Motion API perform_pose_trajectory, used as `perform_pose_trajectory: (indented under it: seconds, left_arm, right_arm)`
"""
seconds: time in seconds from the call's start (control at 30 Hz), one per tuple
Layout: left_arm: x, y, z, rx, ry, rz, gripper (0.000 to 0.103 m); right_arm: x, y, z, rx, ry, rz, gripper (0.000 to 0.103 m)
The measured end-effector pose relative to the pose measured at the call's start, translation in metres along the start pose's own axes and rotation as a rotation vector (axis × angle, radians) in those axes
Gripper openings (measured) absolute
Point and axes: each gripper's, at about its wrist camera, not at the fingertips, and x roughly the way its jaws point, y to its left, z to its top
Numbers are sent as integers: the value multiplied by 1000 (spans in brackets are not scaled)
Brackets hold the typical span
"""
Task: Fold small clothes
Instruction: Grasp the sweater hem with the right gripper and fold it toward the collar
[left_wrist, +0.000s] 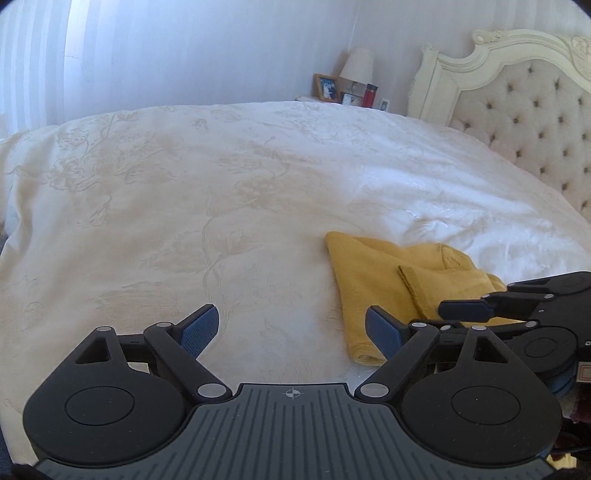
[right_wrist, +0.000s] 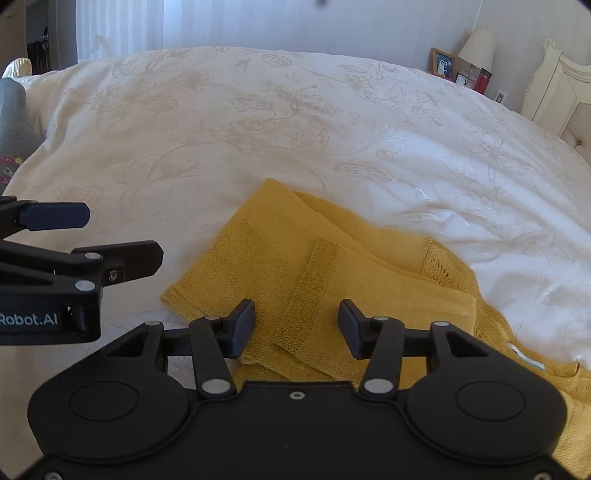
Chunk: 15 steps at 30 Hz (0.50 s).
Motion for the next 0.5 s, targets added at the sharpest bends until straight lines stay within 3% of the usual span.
perform_pose_trajectory:
  seconds: [0.07,0.1,0.3,0.5]
  left_arm:
    - [1,-3,0,6,1,-8,87]
    - [2,-4,0,8,2,-11,87]
    - [5,-9,-4,18,11,-26,87]
    - [10,-15,-8,23,30,-46,87]
  right_arm:
    - [-9,-13,-3,26,-22,-21,15]
    - [-16,-22,-4,47,-41,-31,11]
    - [-64,-108,-28,275,-108,-109,10]
    - [-72,-195,-86,555,-28,-141,10]
